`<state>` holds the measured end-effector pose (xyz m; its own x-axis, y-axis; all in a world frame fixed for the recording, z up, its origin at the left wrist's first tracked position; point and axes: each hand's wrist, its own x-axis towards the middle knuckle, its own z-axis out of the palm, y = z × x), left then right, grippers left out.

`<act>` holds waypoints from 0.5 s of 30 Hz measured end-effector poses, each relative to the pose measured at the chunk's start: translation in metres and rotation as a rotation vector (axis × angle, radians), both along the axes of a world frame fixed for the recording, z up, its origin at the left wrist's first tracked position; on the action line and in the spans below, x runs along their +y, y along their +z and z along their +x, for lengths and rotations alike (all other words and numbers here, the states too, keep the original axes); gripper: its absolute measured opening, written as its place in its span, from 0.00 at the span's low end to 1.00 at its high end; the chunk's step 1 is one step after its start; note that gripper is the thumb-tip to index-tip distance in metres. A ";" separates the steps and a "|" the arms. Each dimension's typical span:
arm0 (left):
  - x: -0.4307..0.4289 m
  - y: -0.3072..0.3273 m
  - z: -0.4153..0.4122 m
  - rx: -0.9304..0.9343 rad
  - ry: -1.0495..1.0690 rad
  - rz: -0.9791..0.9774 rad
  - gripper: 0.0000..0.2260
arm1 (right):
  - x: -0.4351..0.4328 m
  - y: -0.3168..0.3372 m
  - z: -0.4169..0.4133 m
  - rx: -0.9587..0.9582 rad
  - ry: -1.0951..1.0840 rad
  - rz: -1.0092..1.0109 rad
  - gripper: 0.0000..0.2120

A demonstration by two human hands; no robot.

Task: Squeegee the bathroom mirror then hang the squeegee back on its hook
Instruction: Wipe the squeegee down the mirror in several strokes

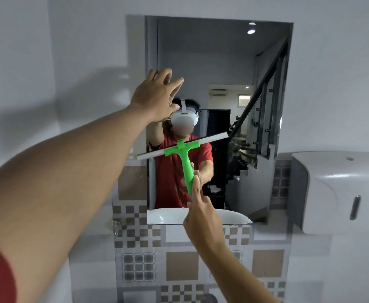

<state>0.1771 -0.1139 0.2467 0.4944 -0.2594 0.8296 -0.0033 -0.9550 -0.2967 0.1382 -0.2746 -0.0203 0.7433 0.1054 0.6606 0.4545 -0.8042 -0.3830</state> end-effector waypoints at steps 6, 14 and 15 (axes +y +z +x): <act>-0.003 -0.003 -0.001 -0.011 0.003 -0.005 0.34 | -0.073 0.022 0.001 -0.031 -0.118 -0.452 0.40; 0.003 -0.050 0.009 -0.079 -0.054 -0.081 0.26 | -0.141 0.048 0.015 -0.118 -0.202 -0.568 0.37; 0.003 -0.057 0.006 -0.069 -0.037 -0.063 0.27 | -0.148 0.048 0.015 -0.121 -0.217 -0.561 0.37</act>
<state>0.1832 -0.1113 0.1896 0.4263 -0.2229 0.8767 -0.0209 -0.9713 -0.2368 0.1532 -0.4225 0.0276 0.7103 0.3159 0.6290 0.2714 -0.9474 0.1694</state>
